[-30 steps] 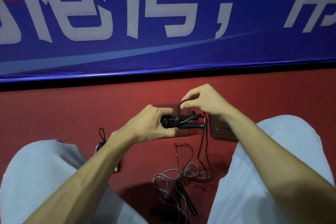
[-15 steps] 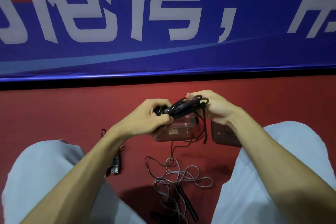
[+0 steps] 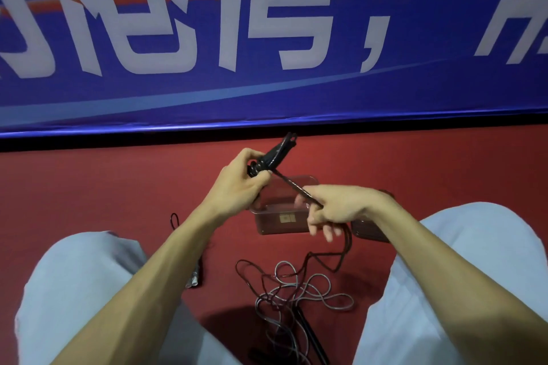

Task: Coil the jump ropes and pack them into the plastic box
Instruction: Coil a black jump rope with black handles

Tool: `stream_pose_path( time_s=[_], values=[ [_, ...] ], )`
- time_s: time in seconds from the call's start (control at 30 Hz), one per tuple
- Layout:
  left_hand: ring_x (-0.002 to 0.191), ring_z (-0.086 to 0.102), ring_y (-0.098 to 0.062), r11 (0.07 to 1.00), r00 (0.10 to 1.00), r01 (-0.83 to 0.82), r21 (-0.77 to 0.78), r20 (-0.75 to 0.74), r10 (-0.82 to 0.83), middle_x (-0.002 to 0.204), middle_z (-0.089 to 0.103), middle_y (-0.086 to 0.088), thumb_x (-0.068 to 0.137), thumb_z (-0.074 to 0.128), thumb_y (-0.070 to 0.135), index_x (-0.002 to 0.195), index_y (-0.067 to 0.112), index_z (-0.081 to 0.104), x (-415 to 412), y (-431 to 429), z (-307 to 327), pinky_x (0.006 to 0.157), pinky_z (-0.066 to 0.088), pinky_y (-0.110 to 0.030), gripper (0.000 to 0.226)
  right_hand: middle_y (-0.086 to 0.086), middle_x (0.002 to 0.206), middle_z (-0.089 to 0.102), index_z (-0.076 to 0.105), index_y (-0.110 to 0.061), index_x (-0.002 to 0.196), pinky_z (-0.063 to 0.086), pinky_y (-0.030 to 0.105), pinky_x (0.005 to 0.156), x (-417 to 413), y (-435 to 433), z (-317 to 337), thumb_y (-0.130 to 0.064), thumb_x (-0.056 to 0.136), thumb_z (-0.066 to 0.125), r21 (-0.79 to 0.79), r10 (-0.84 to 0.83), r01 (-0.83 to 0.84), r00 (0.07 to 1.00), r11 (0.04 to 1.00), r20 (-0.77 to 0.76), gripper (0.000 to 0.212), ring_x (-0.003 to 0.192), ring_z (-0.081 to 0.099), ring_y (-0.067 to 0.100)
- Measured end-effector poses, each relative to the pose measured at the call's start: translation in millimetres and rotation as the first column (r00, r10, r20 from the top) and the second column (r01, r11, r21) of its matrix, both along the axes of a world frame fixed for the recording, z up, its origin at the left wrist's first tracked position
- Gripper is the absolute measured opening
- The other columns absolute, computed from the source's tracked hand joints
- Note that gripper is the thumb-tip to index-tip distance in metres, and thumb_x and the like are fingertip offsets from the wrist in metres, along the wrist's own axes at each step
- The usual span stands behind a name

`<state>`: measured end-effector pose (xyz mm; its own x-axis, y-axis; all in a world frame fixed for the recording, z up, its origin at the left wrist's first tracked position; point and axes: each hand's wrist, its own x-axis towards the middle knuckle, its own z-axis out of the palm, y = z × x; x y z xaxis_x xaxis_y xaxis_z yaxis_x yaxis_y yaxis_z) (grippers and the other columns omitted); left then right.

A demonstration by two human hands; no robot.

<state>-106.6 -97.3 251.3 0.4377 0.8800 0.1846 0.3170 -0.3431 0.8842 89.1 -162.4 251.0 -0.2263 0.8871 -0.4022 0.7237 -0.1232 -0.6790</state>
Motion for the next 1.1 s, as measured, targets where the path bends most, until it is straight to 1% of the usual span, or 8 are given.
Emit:
stream_pose_path(
  time_s=[0.17, 0.37, 0.47, 0.6, 0.77, 0.87, 1.03, 1.1],
  values=[
    [0.054, 0.053, -0.018, 0.990, 0.960, -0.016, 0.140, -0.273, 0.055, 0.073, 0.063, -0.005, 0.094, 0.056, 0.018, 0.107, 0.014, 0.043, -3.4, 14.0, -10.4, 0.049, 0.041, -0.028, 0.019, -0.002, 0.071, 0.056, 0.051, -0.014, 0.098, 0.047, 0.023, 0.052, -2.6, -4.8, 5.6, 0.005, 0.091, 0.037, 0.252, 0.031, -0.090, 0.973, 0.964, 0.230, 0.024, 0.054, 0.058, 0.009],
    [0.073, 0.062, -0.030, 0.980, 0.878, 0.009, 0.200, -0.471, 0.088, 0.089, 0.065, -0.007, 0.086, 0.063, 0.019, 0.103, 0.020, 0.043, -1.9, 22.0, -20.8, 0.067, 0.054, -0.047, 0.026, -0.008, 0.097, 0.059, 0.052, -0.024, 0.101, 0.051, 0.040, 0.072, -19.4, -13.8, 10.1, -0.001, 0.087, 0.046, 0.538, 0.058, -0.436, 0.812, 0.721, 0.581, 0.028, 0.089, 0.061, 0.022],
    [0.087, 0.065, -0.027, 0.966, 0.831, 0.064, 0.252, -0.550, 0.088, 0.096, 0.069, 0.000, 0.078, 0.075, 0.029, 0.102, 0.031, 0.055, -6.6, 22.1, -18.6, 0.074, 0.055, -0.045, 0.031, -0.005, 0.103, 0.063, 0.060, -0.028, 0.115, 0.049, 0.036, 0.065, -15.6, -10.1, 8.5, -0.009, 0.092, 0.053, 0.673, -0.023, -0.442, 0.826, 0.593, 0.563, 0.030, 0.090, 0.063, 0.025],
    [0.094, 0.063, -0.018, 0.941, 0.762, 0.176, 0.288, -0.645, 0.055, 0.098, 0.070, 0.012, 0.074, 0.078, 0.051, 0.109, 0.042, 0.063, -11.9, 21.8, -16.8, 0.078, 0.053, -0.039, 0.040, -0.003, 0.091, 0.064, 0.069, -0.021, 0.101, 0.042, 0.030, 0.055, -4.2, -4.9, 5.5, -0.027, 0.094, 0.059, 0.841, -0.150, -0.341, 0.888, 0.420, 0.435, 0.014, 0.085, 0.061, 0.023],
    [0.085, 0.063, -0.011, 0.891, 0.800, 0.416, 0.180, -0.538, -0.265, 0.093, 0.067, 0.012, 0.081, 0.074, 0.047, 0.114, 0.031, 0.060, -5.6, 12.7, -18.4, 0.078, 0.052, -0.038, 0.040, -0.004, 0.091, 0.066, 0.061, -0.027, 0.095, 0.049, 0.039, 0.074, -3.6, 2.1, 0.6, -0.033, 0.099, 0.050, 0.715, -0.228, 0.040, 0.959, 0.698, 0.169, 0.013, 0.083, 0.061, 0.020],
    [0.094, 0.063, -0.013, 0.891, 0.814, 0.409, 0.195, -0.520, -0.260, 0.102, 0.066, 0.012, 0.085, 0.070, 0.044, 0.124, 0.027, 0.057, -1.9, 10.4, -17.4, 0.081, 0.051, -0.036, 0.045, 0.008, 0.079, 0.067, 0.056, -0.023, 0.081, 0.055, 0.036, 0.055, -6.2, 1.3, 4.2, -0.024, 0.099, 0.050, 0.495, -0.251, 0.292, 0.957, 0.818, -0.148, 0.020, 0.060, 0.069, 0.023],
    [0.104, 0.058, -0.017, 0.853, 0.812, 0.265, 0.450, -0.581, 0.054, 0.115, 0.059, 0.011, 0.090, 0.062, 0.049, 0.138, 0.035, 0.048, 2.3, 4.6, -15.6, 0.078, 0.048, -0.036, 0.053, 0.009, 0.062, 0.065, 0.061, -0.019, 0.087, 0.053, 0.034, 0.043, -10.9, -0.2, 11.5, -0.021, 0.099, 0.050, 0.526, -0.321, 0.380, 0.925, 0.761, -0.204, 0.016, 0.044, 0.065, 0.023],
    [0.103, 0.058, -0.020, 0.863, 0.852, 0.264, 0.431, -0.523, 0.000, 0.111, 0.059, 0.004, 0.089, 0.065, 0.045, 0.139, 0.026, 0.049, 4.4, 0.8, -20.2, 0.083, 0.049, -0.037, 0.055, 0.010, 0.066, 0.066, 0.063, -0.019, 0.089, 0.053, 0.033, 0.042, -10.1, 0.9, 10.0, -0.021, 0.098, 0.052, 0.532, -0.341, 0.403, 0.915, 0.744, -0.216, 0.015, 0.044, 0.065, 0.022]
  ],
)
